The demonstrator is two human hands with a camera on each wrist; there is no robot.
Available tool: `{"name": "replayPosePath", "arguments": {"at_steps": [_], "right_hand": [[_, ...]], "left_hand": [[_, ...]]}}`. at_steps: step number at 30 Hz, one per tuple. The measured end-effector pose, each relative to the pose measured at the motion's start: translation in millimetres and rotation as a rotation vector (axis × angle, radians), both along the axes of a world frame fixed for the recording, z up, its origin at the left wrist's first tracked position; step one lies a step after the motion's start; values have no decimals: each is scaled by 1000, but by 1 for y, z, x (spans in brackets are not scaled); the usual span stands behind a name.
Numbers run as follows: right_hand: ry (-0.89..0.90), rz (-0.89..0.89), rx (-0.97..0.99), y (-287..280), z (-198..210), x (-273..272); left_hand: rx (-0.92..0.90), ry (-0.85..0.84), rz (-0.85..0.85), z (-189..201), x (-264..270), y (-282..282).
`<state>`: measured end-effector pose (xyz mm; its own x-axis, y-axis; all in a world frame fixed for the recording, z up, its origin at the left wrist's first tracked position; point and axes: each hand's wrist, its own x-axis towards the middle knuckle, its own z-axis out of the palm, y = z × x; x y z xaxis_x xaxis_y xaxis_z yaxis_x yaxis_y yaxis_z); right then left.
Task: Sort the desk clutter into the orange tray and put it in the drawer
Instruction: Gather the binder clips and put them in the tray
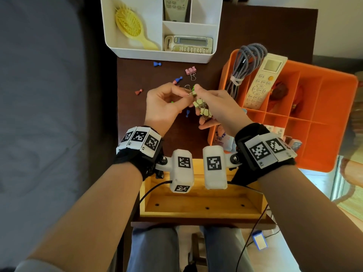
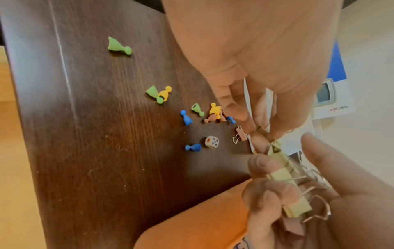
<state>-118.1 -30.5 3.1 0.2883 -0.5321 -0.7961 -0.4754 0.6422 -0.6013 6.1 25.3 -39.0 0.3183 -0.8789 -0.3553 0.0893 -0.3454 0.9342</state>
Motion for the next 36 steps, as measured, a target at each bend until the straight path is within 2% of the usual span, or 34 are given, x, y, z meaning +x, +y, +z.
{"name": "replayPosePath", "arguments": {"at_steps": [9,11,17,22,26,32,36], "right_hand": [[44,-53,-39,3,-3,3],[67,-51,-77,3,-5,4],[89,47,-162,6,-10,4],[79,172,-262,10,-10,-1],[78,232,-288,11,-10,-3],[90,250,-293,10,-10,-3],[88,260,-281,8,-11,-3]], "left_hand": [[-77,-36,-123,-2,5,7],[-44,-18,-134,-2,7,8],[95,93,-1,3,8,3],[260,257,-203,4,3,-6],[225,277,-244,-1,2,-7],[122,318,-169,-5,6,0],[86,278,-127,-6,7,-1]]}}
